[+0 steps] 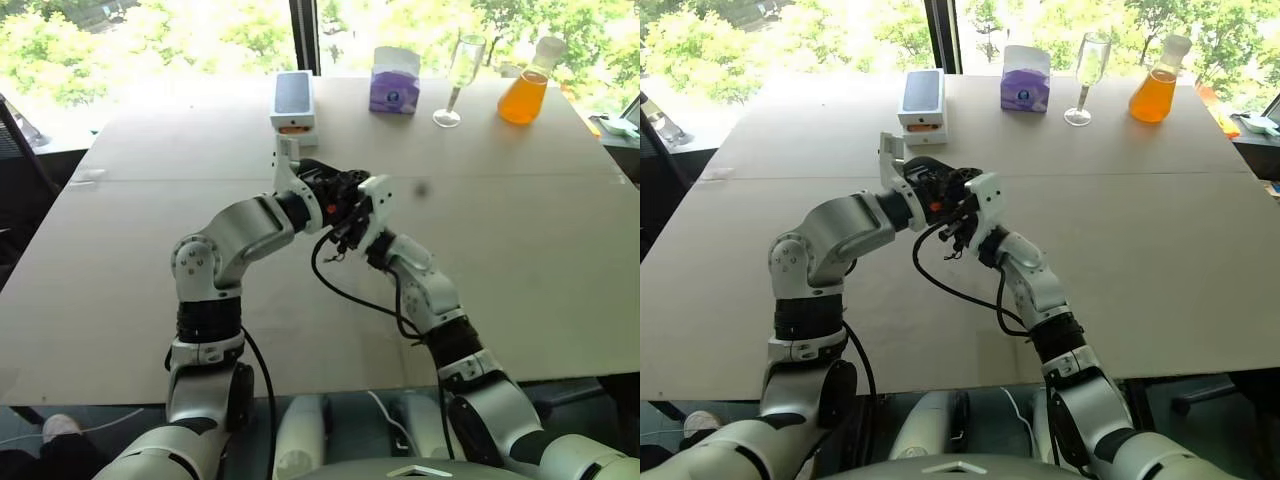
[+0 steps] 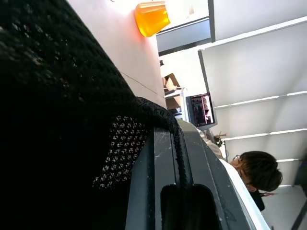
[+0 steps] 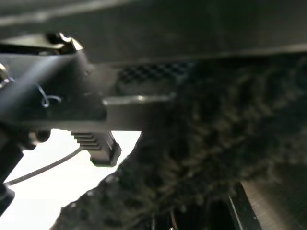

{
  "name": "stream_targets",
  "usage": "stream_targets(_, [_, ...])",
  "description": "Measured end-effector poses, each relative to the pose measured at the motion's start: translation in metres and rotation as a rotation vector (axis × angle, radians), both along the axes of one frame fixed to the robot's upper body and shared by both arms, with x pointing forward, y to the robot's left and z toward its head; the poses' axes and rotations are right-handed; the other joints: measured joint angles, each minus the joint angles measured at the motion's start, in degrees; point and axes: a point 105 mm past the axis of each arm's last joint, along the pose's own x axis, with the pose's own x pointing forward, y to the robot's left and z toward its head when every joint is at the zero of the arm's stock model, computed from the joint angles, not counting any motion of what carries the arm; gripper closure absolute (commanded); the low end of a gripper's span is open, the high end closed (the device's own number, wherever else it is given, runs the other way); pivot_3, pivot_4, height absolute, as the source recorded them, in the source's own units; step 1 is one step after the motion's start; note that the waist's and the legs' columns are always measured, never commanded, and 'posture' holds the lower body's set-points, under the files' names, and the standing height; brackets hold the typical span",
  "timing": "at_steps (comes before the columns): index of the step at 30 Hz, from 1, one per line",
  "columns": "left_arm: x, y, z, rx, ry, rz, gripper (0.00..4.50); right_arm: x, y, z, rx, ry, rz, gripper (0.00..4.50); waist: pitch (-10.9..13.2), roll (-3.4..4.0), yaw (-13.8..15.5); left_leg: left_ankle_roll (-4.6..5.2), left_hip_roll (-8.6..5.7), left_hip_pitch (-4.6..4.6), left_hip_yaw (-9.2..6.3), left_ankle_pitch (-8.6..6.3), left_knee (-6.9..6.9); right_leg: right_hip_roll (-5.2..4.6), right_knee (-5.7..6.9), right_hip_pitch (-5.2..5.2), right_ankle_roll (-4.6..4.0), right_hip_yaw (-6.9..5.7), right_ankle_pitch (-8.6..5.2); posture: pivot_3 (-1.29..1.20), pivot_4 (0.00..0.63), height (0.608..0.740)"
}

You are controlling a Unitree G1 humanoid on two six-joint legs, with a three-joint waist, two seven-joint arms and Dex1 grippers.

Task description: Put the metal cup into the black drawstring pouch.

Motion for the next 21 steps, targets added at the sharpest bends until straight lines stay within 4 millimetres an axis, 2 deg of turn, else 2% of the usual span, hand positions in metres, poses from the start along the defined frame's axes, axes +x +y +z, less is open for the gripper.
stream_targets(6, [-0.001,0.002,-0.004,0.009,0.021,0.015,4.50,0.004,0.003,-0.006,-0.077,-0.053,-0.035,4.39,0.00,0.00,-0.04,0.00,-0.01,0.00,0.02,0.00,0.00,0.02,-0.01,0.00,0.00,0.01,0.00,0.00,0.150,0.740])
stream_targets(11, [-0.010,0.016,-0.030,0.143,0.041,0.014,4.50,0.003,0.011,-0.022,-0.163,-0.038,-0.014,4.39,0.01,0.01,-0.16,-0.01,0.02,0.02,0.00,0.01,-0.03,0.04,-0.01,0.00,0.00,0.00,0.00,0.00,0.150,0.740])
stream_targets(12, [-0.012,0.019,-0.036,0.160,0.044,0.007,4.50,0.002,0.012,-0.028,-0.184,-0.026,0.002,3.75,0.01,0.01,-0.11,-0.01,0.02,0.02,0.00,0.01,-0.03,0.04,-0.01,0.00,0.00,-0.01,0.00,0.00,0.150,0.740])
stream_targets(15, [-0.018,0.024,-0.043,0.195,0.017,-0.007,4.50,-0.002,0.016,-0.037,-0.232,-0.029,0.035,2.59,0.01,0.01,0.02,-0.01,0.00,0.02,-0.02,0.00,-0.03,0.03,-0.09,0.06,0.00,-0.05,0.00,0.00,0.150,0.740])
stream_targets(19, [-0.018,0.031,-0.055,0.219,-0.019,-0.001,4.50,-0.008,0.008,-0.042,-0.315,-0.082,0.077,0.74,0.02,0.03,0.10,0.00,-0.03,0.03,-0.02,0.00,-0.03,0.02,-0.15,0.10,0.00,-0.08,0.00,0.00,0.150,0.740])
stream_targets(21, [-0.018,0.033,-0.060,0.233,-0.043,-0.007,4.50,-0.015,-0.002,-0.046,-0.355,-0.078,0.110,0.74,0.02,0.03,0.14,-0.01,-0.02,0.02,-0.06,0.00,-0.03,0.03,-0.15,0.10,-0.01,-0.12,-0.01,0.00,0.150,0.740])
